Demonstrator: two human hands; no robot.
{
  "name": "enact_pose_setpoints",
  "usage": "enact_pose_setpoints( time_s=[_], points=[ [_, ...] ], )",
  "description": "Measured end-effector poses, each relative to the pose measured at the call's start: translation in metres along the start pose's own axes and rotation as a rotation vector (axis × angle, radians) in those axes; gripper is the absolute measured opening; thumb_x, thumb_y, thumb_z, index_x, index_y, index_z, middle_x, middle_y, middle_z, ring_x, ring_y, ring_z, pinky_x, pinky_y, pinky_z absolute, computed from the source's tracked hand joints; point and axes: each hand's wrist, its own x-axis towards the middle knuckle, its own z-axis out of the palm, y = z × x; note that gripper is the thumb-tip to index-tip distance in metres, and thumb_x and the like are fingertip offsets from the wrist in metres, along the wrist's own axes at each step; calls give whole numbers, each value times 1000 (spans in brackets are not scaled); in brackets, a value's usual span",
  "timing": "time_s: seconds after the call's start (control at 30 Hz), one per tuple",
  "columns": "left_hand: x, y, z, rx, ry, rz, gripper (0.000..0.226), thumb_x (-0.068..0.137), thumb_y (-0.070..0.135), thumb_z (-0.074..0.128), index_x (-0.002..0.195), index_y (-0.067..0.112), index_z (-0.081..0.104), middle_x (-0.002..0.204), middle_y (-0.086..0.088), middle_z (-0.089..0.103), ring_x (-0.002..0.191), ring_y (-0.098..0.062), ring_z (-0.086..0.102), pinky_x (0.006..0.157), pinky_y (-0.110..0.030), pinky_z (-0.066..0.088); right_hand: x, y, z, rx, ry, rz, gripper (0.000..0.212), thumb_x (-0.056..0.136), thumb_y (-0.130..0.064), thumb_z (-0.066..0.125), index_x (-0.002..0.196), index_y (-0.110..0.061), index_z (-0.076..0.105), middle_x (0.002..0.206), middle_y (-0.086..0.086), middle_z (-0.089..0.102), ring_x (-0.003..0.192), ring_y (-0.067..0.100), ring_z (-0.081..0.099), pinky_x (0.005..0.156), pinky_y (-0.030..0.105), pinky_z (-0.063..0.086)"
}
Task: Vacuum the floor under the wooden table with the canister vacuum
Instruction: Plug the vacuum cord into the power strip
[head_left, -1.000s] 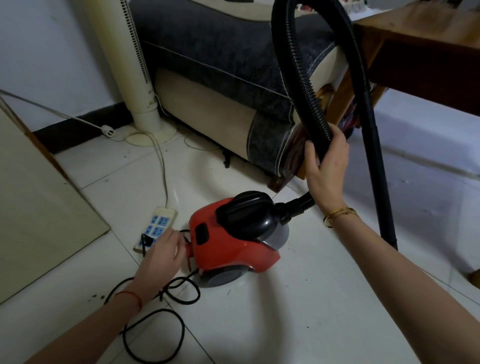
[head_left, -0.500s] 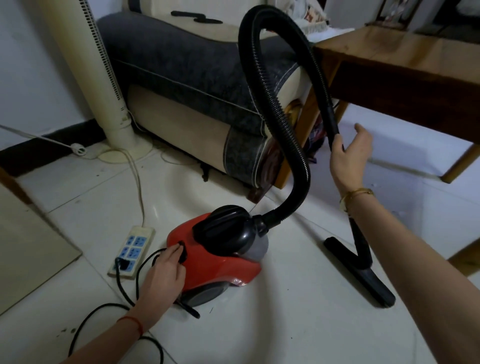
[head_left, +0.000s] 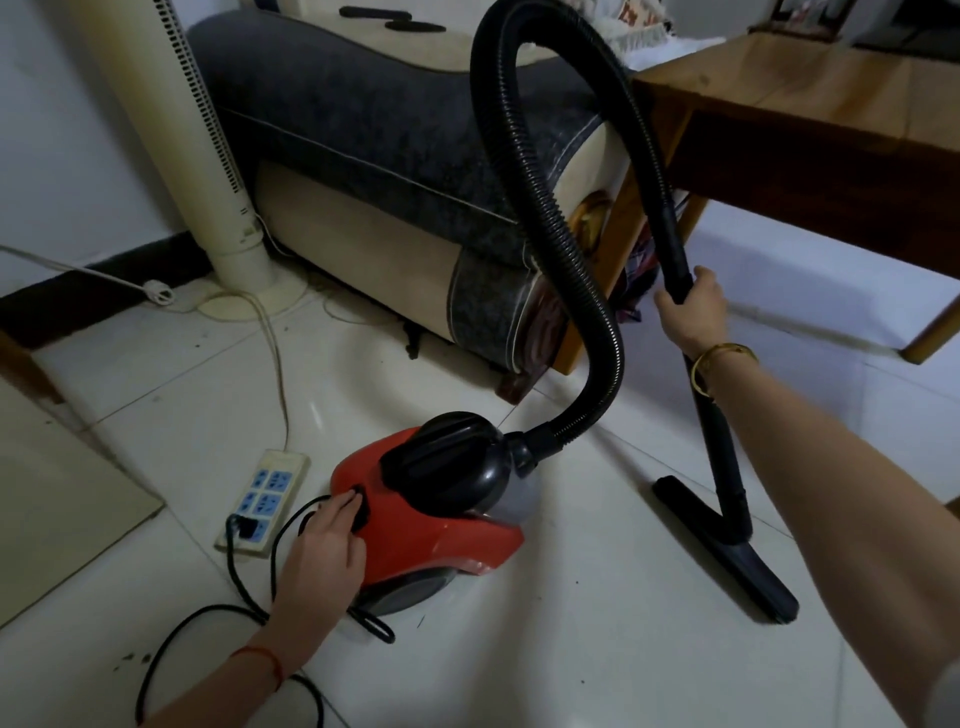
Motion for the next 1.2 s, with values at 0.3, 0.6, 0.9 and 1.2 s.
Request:
enact_pose_setpoints(
  time_s=[0.3,0.6,0.9,1.2],
  points=[
    [-4,2,-5,30,22,7,55,83,17,37,132,-1,55,135,-11,54,118,-26,55,100,-33,42,3,3,12,-119,25,33,58,90,-30,52,137,-1,34,136,22,34,122,41,39,104,52,38],
    [-2,-7,-6,25,-42,51,51,88,10,45,138,5,49,142,-7,47,120,-22,53,101,-31,43,-9,-7,16,123,17,118,39,89,-11,55,123,-3,39,128,19,39,108,35,51,87,38,49],
    [-2,-13,-5,-9,-80,56,56,89,-2,46,144,8,41,147,-6,41,124,-20,49,105,-24,35,-59,-51,33,373,-20,-187,43,92,-11,51,132,-19,40,126,8,52,113,24,55,99,44,48],
    [3,-11,0,40,-29,72,59,78,-15,51,135,4,53,132,-11,56,119,-28,54,107,-37,41,-75,-68,36,489,73,-226,46,90,-10,52,132,-21,39,132,2,48,124,17,46,108,44,40]
  ],
)
